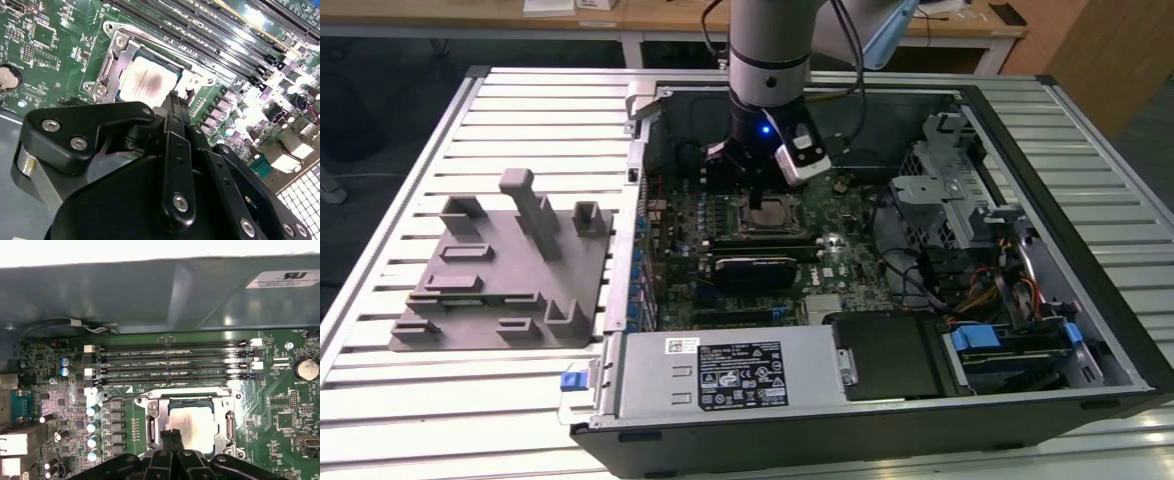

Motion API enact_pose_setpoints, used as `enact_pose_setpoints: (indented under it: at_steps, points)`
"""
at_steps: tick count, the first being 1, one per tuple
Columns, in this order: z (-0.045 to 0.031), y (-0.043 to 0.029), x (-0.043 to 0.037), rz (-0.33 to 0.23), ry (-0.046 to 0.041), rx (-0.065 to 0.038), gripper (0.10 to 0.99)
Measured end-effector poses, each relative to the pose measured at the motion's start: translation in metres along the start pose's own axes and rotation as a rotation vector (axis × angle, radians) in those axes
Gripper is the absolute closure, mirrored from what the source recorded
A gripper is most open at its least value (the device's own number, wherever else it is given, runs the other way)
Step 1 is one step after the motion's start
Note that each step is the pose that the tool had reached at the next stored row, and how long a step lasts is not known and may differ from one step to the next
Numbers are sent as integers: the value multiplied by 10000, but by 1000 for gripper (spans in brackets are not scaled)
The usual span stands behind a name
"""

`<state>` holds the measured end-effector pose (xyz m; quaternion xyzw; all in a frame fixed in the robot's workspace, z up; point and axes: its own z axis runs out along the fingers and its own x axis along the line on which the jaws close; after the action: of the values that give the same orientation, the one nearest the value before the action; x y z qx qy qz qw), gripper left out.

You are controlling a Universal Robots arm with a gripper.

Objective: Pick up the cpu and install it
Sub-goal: 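Close the cpu cover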

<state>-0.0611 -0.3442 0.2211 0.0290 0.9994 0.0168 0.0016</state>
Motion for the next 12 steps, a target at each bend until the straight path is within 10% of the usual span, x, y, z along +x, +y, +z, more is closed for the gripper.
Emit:
enact_pose_setpoints:
  at_steps: [12]
  points:
    - [-75, 13, -182, 1, 0, -3, 980]
